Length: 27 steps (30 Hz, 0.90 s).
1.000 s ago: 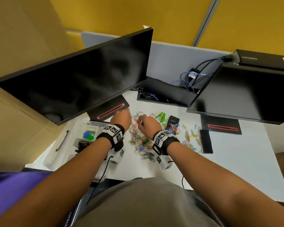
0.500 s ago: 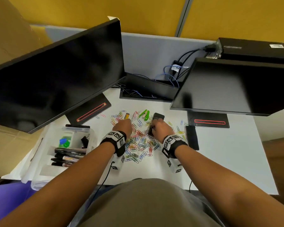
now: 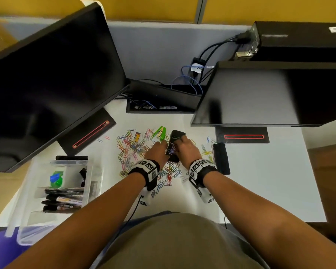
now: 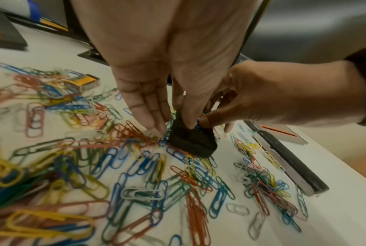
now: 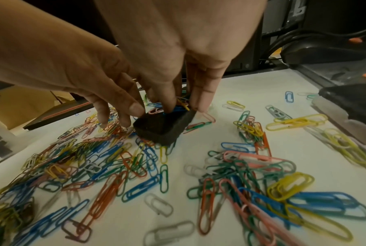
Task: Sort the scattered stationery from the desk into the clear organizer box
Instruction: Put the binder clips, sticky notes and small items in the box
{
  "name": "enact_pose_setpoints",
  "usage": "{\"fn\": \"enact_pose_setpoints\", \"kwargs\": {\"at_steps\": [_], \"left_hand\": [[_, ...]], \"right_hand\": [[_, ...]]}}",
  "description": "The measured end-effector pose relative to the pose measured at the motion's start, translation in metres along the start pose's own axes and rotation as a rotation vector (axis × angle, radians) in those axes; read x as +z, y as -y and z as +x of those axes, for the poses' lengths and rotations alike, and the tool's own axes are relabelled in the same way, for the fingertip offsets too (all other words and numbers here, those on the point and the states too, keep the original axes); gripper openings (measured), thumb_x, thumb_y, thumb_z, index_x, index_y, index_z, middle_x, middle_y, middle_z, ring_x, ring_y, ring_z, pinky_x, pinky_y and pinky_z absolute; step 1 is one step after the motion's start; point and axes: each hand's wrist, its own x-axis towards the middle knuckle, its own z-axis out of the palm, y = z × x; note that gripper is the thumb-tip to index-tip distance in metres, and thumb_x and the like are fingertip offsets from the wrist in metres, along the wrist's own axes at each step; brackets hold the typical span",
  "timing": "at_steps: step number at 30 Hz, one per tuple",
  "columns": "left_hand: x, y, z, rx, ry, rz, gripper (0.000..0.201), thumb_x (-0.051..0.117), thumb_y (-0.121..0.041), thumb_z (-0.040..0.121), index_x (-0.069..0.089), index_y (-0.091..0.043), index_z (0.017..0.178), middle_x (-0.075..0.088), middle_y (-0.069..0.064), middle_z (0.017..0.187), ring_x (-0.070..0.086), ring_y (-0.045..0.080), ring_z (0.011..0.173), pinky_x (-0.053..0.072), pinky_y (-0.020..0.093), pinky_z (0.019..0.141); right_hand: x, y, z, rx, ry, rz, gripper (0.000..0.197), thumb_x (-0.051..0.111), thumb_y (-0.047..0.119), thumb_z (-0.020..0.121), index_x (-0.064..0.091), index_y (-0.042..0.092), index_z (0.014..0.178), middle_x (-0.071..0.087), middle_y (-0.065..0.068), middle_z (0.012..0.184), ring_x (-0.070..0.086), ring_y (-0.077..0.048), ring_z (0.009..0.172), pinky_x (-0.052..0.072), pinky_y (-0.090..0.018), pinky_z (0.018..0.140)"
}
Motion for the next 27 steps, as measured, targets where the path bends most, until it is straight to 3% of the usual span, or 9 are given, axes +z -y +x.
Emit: {"fn": "enact_pose_setpoints", "kwargs": {"at_steps": [10,15,19,22,27], "left_hand": [[0.018,-0.016,0.010,-0.053,0.008,-0.039,0.057,0.074,-0.029,0.081,0.041,-0.012,0.125,0.050,0.010,0.120,0.059,0.028,0.104,0.053,0.041,0.085],[0.023,-0.022,0.016,-0.105,0.025,-0.053,0.057,0.075,-0.029,0.079,0.042,-0.012,0.122,0.052,0.012,0.119,0.058,0.028,0.103,0.052,0.041,0.086],[0.028,-0.029,0.016,-0.182,-0.022,-0.021,0.061,0.075,-0.037,0.075,0.045,-0.011,0.121,0.053,0.013,0.118,0.056,0.030,0.106,0.051,0.041,0.089],[0.035,-0.034,0.014,-0.187,-0.053,0.060,0.078,0.075,-0.051,0.071,0.041,-0.009,0.127,0.050,0.013,0.124,0.051,0.031,0.115,0.045,0.042,0.097],[0.032,-0.034,0.015,-0.199,-0.049,0.077,0.087,0.078,-0.046,0.068,0.036,-0.008,0.134,0.046,0.015,0.131,0.047,0.032,0.120,0.041,0.042,0.102]], "right_hand": [[-0.003,-0.018,0.003,0.009,-0.060,0.147,0.013,0.057,0.020,0.095,0.062,0.011,0.103,0.060,-0.008,0.105,0.062,-0.028,0.087,0.050,-0.035,0.071],[-0.004,-0.027,0.004,0.050,-0.066,0.273,0.007,0.060,0.015,0.093,0.063,0.010,0.097,0.064,-0.009,0.099,0.061,-0.026,0.086,0.042,-0.027,0.068],[-0.004,-0.030,0.008,0.145,-0.053,0.419,0.007,0.061,0.019,0.093,0.061,0.012,0.093,0.066,-0.007,0.091,0.061,-0.024,0.081,0.049,-0.032,0.069],[-0.006,-0.031,0.010,0.178,-0.038,0.430,0.007,0.058,0.018,0.094,0.060,0.011,0.095,0.067,-0.009,0.094,0.062,-0.025,0.083,0.050,-0.033,0.070],[-0.006,-0.033,0.009,0.178,0.000,0.495,0.005,0.058,0.017,0.094,0.058,0.013,0.095,0.068,-0.007,0.091,0.065,-0.023,0.081,0.048,-0.029,0.067]]}}
